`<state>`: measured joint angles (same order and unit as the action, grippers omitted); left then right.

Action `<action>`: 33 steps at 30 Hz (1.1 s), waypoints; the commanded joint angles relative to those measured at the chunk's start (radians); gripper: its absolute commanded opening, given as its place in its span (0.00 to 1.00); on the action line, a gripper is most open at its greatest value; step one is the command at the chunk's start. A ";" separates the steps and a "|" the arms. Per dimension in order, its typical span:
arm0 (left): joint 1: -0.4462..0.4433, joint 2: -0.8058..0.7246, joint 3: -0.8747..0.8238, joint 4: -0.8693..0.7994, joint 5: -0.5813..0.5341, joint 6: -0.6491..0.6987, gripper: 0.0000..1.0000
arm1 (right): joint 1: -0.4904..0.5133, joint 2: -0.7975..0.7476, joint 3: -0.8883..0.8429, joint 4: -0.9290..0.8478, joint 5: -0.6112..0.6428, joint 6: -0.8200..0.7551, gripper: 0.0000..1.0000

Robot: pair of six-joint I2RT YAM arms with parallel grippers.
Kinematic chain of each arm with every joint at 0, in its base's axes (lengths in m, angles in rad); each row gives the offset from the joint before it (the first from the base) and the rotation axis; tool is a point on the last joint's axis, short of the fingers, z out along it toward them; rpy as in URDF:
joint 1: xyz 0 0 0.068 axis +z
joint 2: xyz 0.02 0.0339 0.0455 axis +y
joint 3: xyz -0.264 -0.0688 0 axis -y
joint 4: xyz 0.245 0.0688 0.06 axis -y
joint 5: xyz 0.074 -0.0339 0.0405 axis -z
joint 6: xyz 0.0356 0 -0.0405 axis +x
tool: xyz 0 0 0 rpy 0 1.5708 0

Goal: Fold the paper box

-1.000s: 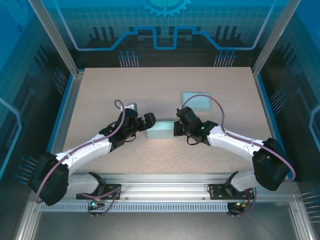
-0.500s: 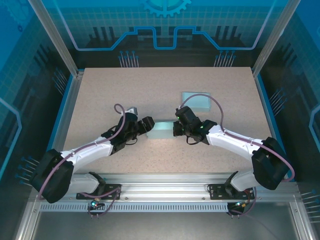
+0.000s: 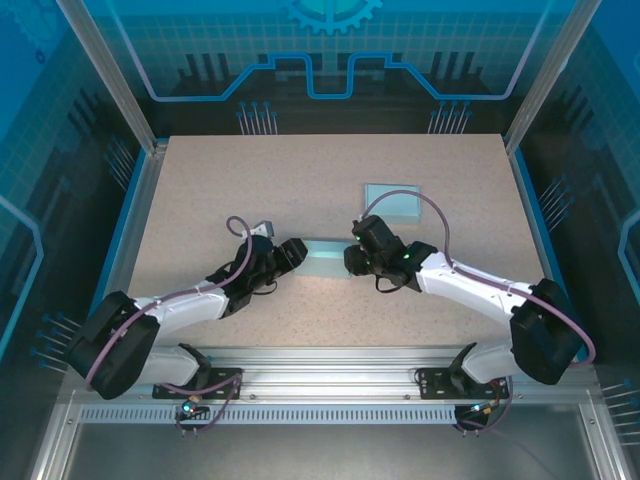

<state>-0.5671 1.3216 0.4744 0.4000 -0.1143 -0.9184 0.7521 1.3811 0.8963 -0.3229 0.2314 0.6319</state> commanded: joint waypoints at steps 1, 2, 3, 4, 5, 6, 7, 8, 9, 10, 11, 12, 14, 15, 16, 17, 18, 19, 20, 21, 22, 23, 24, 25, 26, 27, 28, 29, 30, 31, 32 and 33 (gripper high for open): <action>-0.007 0.051 -0.050 -0.127 -0.030 0.003 0.61 | 0.011 -0.065 -0.011 -0.021 -0.038 0.009 0.43; -0.007 0.053 -0.050 -0.126 -0.030 0.001 0.61 | 0.012 -0.080 -0.011 -0.018 -0.045 0.013 0.46; -0.008 0.054 -0.052 -0.125 -0.030 0.002 0.61 | 0.010 -0.094 -0.008 -0.022 -0.050 0.019 0.51; -0.009 0.055 -0.051 -0.125 -0.030 0.004 0.61 | 0.006 -0.103 -0.001 -0.030 -0.049 0.026 0.52; -0.011 0.053 -0.052 -0.128 -0.030 0.004 0.61 | 0.001 -0.111 0.012 -0.044 -0.048 0.036 0.54; -0.010 0.051 -0.054 -0.128 -0.029 0.003 0.61 | -0.006 -0.113 0.022 -0.054 -0.047 0.043 0.54; -0.010 0.052 -0.055 -0.132 -0.030 0.004 0.61 | -0.012 -0.113 0.033 -0.064 -0.043 0.049 0.55; -0.010 0.050 -0.055 -0.135 -0.030 0.005 0.61 | -0.018 -0.110 0.040 -0.070 -0.040 0.052 0.55; -0.012 0.048 -0.055 -0.136 -0.030 0.006 0.61 | -0.024 -0.105 0.047 -0.070 -0.039 0.052 0.55; -0.013 0.047 -0.056 -0.136 -0.030 0.007 0.62 | -0.031 -0.095 0.051 -0.068 -0.043 0.053 0.55; -0.013 0.045 -0.056 -0.139 -0.030 0.006 0.62 | -0.041 -0.083 0.057 -0.066 -0.053 0.055 0.55; -0.012 0.043 -0.056 -0.141 -0.030 0.007 0.62 | -0.048 -0.071 0.062 -0.061 -0.065 0.054 0.54; -0.012 0.041 -0.055 -0.143 -0.030 0.010 0.62 | -0.063 -0.035 0.073 -0.049 -0.088 0.050 0.54; -0.012 0.041 -0.054 -0.146 -0.031 0.011 0.62 | -0.069 -0.019 0.079 -0.045 -0.093 0.048 0.54; -0.013 0.041 -0.052 -0.148 -0.032 0.011 0.62 | -0.075 -0.001 0.086 -0.042 -0.098 0.046 0.54; -0.011 0.041 -0.051 -0.150 -0.031 0.013 0.62 | -0.080 0.014 0.091 -0.039 -0.100 0.043 0.53; -0.012 0.041 -0.051 -0.152 -0.032 0.013 0.62 | -0.084 0.025 0.093 -0.037 -0.104 0.042 0.52; -0.012 0.042 -0.050 -0.153 -0.033 0.013 0.62 | -0.090 0.038 0.093 -0.034 -0.111 0.042 0.49; -0.012 0.042 -0.049 -0.154 -0.033 0.014 0.62 | -0.097 0.049 0.091 -0.029 -0.121 0.042 0.47; -0.012 0.044 -0.049 -0.154 -0.033 0.014 0.62 | -0.102 0.056 0.086 -0.024 -0.128 0.043 0.46; -0.013 0.044 -0.047 -0.154 -0.032 0.015 0.62 | -0.106 0.065 0.077 -0.017 -0.134 0.044 0.45; -0.012 0.042 -0.048 -0.155 -0.033 0.014 0.62 | -0.110 0.073 0.067 -0.010 -0.144 0.047 0.44; -0.012 0.042 -0.048 -0.156 -0.034 0.013 0.62 | -0.112 0.079 0.057 -0.004 -0.148 0.050 0.42; -0.013 0.041 -0.048 -0.158 -0.036 0.013 0.62 | -0.115 0.085 0.043 0.006 -0.154 0.055 0.40; -0.013 0.039 -0.048 -0.160 -0.036 0.013 0.62 | -0.118 0.090 0.028 0.017 -0.160 0.059 0.37; -0.012 0.037 -0.047 -0.162 -0.037 0.012 0.62 | -0.120 0.094 0.015 0.025 -0.165 0.063 0.36; -0.012 0.034 -0.048 -0.166 -0.038 0.013 0.62 | -0.120 0.097 0.002 0.034 -0.170 0.069 0.34; -0.012 0.033 -0.049 -0.168 -0.039 0.013 0.62 | -0.121 0.099 -0.011 0.041 -0.173 0.074 0.33; -0.012 0.027 -0.048 -0.173 -0.042 0.013 0.62 | -0.120 0.101 -0.023 0.047 -0.174 0.079 0.31; -0.012 0.021 -0.047 -0.178 -0.045 0.015 0.62 | -0.122 0.101 -0.049 0.052 -0.173 0.084 0.30; -0.010 0.010 -0.047 -0.183 -0.047 0.018 0.62 | -0.122 0.099 -0.062 0.056 -0.171 0.089 0.29; -0.006 0.000 -0.045 -0.190 -0.046 0.022 0.63 | -0.122 0.099 -0.073 0.057 -0.168 0.093 0.27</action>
<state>-0.5732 1.3258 0.4683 0.3874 -0.1272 -0.9176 0.6445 1.4498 0.8913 -0.2153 0.0662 0.7059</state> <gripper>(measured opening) 0.623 0.283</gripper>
